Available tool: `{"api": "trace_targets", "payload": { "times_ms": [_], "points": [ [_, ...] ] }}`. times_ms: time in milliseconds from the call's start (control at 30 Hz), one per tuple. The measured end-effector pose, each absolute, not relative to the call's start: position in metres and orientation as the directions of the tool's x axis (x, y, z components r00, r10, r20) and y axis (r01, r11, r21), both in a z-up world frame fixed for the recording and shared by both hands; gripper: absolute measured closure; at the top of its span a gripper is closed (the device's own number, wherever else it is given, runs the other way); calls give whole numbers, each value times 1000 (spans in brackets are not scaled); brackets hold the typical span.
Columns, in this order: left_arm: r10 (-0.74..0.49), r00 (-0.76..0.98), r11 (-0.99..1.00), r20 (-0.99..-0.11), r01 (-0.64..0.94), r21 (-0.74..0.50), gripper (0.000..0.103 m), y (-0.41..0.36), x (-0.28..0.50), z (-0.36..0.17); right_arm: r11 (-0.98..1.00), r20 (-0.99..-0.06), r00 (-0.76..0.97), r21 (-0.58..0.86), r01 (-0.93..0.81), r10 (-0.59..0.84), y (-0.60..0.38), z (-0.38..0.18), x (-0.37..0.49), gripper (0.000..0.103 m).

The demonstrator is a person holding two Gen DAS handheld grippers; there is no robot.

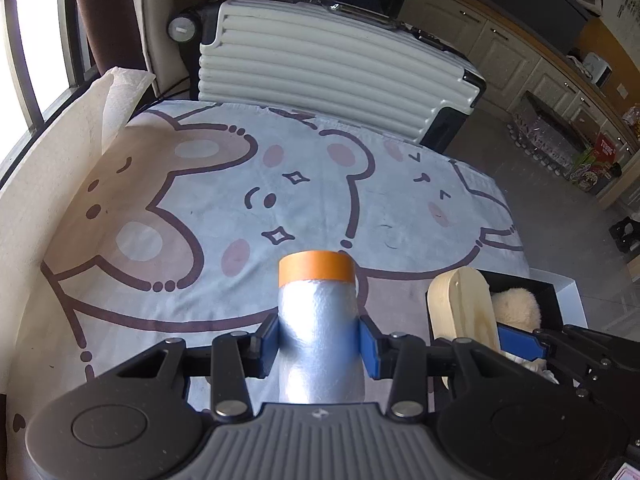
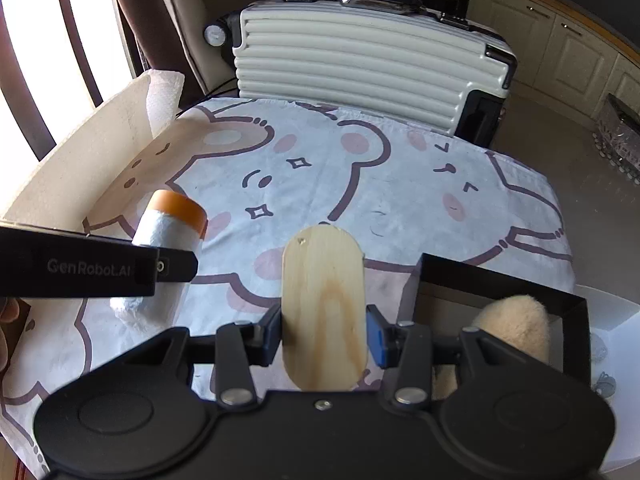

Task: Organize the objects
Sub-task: 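Lift the plastic roll with the left tool while the right tool lifts the wooden block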

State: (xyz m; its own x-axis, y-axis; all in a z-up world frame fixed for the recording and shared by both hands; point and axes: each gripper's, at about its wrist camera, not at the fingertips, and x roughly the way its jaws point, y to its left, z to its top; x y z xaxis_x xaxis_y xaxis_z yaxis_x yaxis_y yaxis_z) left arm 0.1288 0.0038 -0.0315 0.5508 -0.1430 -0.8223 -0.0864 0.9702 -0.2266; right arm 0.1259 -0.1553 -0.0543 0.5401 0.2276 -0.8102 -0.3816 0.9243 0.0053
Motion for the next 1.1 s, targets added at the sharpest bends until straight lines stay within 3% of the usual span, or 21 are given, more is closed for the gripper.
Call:
{"api": "trace_targets", "payload": {
  "times_ms": [1100],
  "points": [
    [-233,576,960,-783,7,-281,61,-73,128,-20,978,-760,635,6,-207,139,-243,-30,112,59]
  ]
}}
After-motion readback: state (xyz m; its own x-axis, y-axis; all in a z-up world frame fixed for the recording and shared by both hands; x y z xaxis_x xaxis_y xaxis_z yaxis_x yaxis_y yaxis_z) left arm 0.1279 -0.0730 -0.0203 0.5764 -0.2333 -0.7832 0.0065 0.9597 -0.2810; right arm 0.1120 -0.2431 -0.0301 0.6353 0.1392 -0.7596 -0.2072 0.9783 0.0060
